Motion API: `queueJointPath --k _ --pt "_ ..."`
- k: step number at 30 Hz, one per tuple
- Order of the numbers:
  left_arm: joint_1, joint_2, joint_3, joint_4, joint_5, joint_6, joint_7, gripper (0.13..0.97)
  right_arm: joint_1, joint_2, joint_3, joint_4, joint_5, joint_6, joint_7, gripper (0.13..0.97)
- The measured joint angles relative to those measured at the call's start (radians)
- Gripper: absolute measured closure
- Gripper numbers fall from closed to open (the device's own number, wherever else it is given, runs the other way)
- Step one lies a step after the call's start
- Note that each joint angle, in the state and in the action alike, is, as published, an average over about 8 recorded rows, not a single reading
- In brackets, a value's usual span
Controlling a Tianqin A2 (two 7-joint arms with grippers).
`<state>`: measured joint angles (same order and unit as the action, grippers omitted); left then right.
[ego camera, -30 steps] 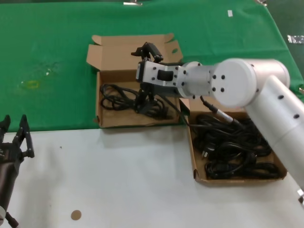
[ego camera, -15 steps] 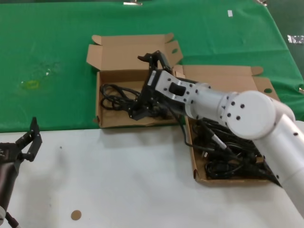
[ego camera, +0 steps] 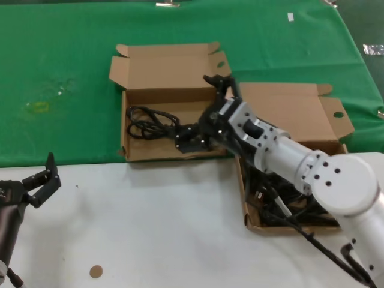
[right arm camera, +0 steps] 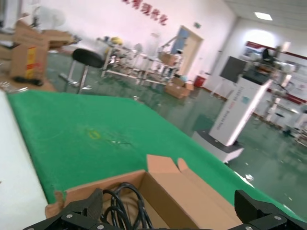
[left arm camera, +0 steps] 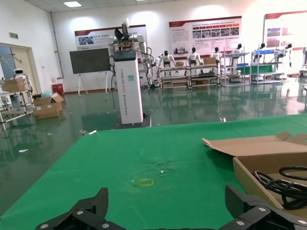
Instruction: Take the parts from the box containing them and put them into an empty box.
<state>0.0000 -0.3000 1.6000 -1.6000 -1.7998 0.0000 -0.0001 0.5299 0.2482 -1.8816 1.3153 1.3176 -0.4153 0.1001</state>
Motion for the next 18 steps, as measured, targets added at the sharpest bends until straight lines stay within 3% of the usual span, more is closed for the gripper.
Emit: queueJointPath --k 9,18 --pt "0.0 0.0 0.0 0.0 0.0 0.0 0.0 0.194 -0.124 0.012 0.066 0.067 0.113 0.097 -0.023 0.129" --pt "0.0 0.0 0.0 0.0 0.0 0.0 0.0 0.157 -0.248 0.024 0.132 0.133 0.226 0.194 -0.047 0.129"
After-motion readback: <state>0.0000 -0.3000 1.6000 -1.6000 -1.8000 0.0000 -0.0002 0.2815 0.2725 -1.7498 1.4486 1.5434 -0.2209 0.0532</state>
